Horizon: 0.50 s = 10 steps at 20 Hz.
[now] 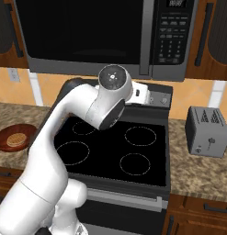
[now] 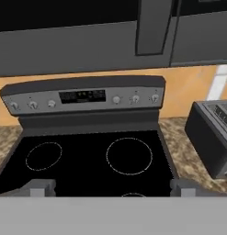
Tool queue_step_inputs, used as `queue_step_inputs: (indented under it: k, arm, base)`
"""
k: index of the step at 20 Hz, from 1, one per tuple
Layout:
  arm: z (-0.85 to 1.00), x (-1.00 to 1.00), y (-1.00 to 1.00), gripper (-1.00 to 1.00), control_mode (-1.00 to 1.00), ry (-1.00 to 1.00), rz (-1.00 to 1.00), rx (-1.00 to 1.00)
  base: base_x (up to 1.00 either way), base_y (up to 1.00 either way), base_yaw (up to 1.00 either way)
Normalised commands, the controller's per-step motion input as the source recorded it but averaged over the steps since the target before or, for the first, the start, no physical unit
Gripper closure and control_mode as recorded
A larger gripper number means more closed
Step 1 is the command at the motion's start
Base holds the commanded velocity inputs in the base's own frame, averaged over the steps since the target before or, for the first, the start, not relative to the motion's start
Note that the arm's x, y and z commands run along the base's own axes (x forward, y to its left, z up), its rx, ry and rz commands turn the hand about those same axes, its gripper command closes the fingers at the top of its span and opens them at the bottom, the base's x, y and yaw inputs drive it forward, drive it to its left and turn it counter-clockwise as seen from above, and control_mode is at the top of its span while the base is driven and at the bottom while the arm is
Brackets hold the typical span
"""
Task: Open the microwave, place the bowl with waffle inside the microwave, then close the microwave door and turn it on.
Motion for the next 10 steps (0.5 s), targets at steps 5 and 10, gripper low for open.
queue_step_inputs:
  k: [5, 10]
  arm:
    - [0.48, 0.27, -0.31, -1.00, -1.00, -0.12, -0.03, 0.01]
    - [0.54, 0.44, 0.00, -1.00, -1.00, 0.00, -0.11, -0.01]
  base:
    - [0.00, 0.00, 0.00]
    - [0.00, 0.00, 0.00]
